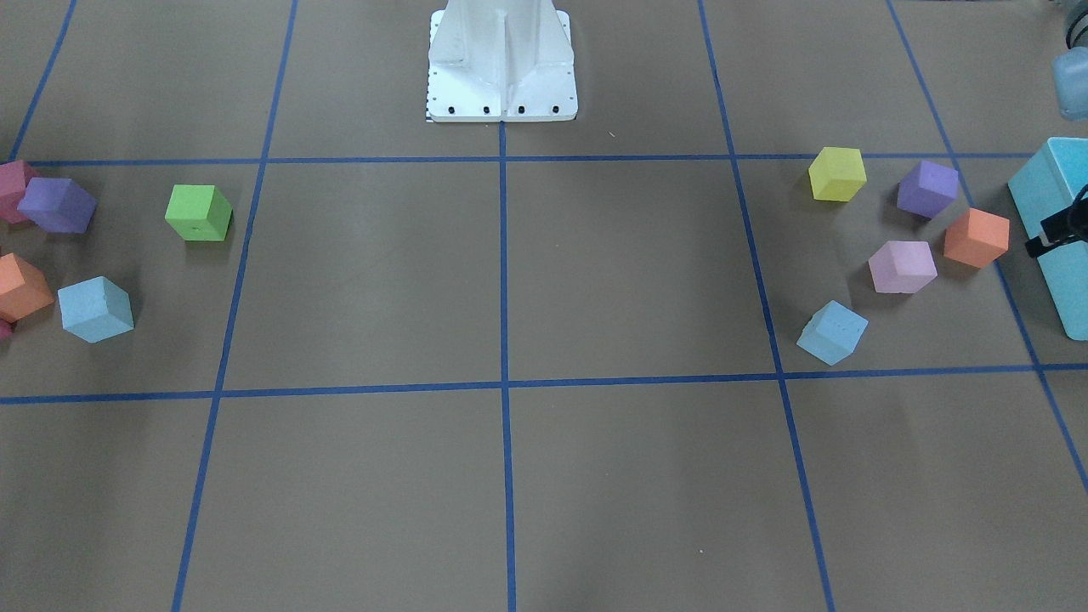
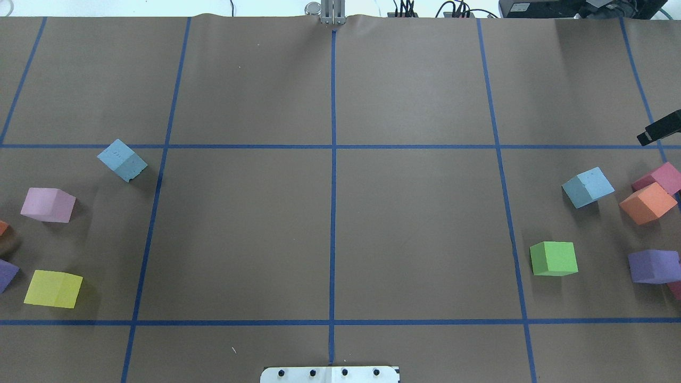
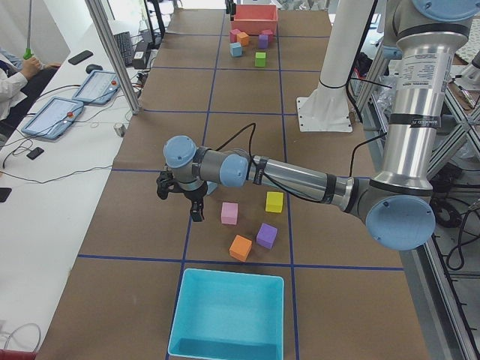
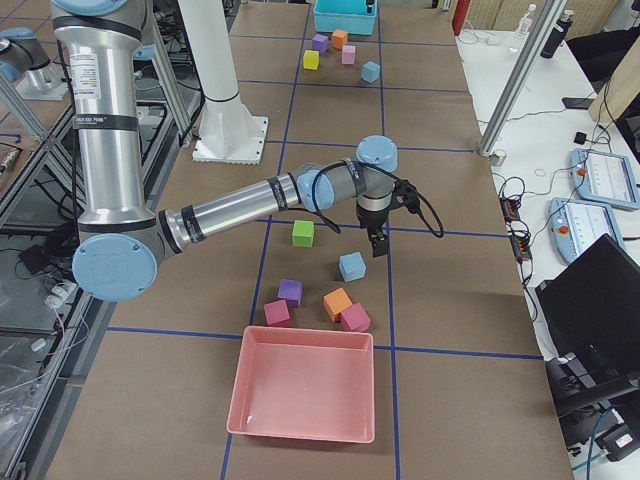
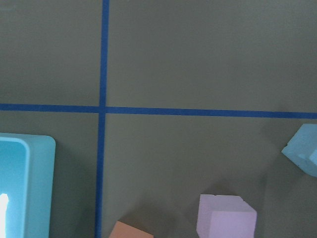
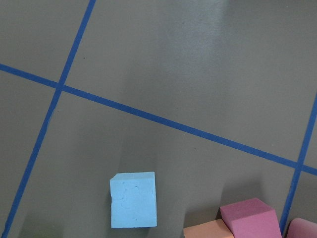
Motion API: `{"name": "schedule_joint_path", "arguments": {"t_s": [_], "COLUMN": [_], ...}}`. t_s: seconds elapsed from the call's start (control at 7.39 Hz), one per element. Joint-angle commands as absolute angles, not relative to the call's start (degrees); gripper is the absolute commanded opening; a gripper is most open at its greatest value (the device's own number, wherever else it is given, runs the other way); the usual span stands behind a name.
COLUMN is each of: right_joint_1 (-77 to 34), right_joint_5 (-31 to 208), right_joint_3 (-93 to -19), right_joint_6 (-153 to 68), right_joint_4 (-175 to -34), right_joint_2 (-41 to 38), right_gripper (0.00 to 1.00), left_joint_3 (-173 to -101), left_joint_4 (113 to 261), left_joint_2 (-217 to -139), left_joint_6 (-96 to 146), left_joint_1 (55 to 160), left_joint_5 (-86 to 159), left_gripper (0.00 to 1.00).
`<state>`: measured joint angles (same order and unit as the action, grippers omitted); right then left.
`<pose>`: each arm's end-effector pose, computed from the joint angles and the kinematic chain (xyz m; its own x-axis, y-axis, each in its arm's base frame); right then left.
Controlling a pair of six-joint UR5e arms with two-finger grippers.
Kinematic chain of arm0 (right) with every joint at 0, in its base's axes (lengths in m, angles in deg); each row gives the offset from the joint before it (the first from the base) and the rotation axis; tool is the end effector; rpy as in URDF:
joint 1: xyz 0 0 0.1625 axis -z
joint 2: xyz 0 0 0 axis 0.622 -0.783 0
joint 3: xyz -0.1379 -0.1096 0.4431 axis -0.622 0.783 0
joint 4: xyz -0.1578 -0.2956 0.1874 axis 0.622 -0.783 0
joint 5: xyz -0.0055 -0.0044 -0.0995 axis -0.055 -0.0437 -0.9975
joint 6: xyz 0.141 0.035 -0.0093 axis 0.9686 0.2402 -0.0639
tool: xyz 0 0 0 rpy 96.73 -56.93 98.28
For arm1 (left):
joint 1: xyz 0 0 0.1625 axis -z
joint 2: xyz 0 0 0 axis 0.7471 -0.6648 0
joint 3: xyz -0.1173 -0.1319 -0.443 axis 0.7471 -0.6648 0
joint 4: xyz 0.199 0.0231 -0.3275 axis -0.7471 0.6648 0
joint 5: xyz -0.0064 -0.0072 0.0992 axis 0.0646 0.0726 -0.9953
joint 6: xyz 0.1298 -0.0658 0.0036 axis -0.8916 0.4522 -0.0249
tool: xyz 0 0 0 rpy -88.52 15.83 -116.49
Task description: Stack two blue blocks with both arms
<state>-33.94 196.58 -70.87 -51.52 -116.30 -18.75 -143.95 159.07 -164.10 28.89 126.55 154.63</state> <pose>-0.1135 -0.4827 0.5761 0.6753 -0.3448 0.6520 0.1969 0.9362 0.2911 0.0834 -0.5086 0.6249 0.6332 -0.0365 -0.7731 0.0002 0.9989 -0.0470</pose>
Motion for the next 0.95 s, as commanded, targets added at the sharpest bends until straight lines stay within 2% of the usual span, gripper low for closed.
{"name": "schedule_joint_path", "arguments": {"t_s": [0.0, 0.54, 0.81], "right_joint_1": [-32.03, -28.69, -28.42], "right_joint_5": [197.17, 196.56, 196.3], "right_joint_3": [-69.31, -68.42, -65.28], "right_joint_6": [-49.48, -45.0, -45.33], "right_joint_4": [-115.84, -115.66, -114.27], "right_joint_2": [-17.03, -15.79, -15.71], "right_gripper": [1.0, 1.0, 1.0], "left_joint_3": [-143.84, -142.52, -142.51], "left_joint_4": [169.23, 171.93, 172.02], "left_joint_2": [-165.04, -170.3, -171.98], "left_joint_6": [43.85, 49.12, 47.37], "left_joint_1": [118.77, 113.21, 111.27], "left_joint_5": [152.4, 149.75, 149.66], "left_gripper": [0.99, 0.99, 0.99]}}
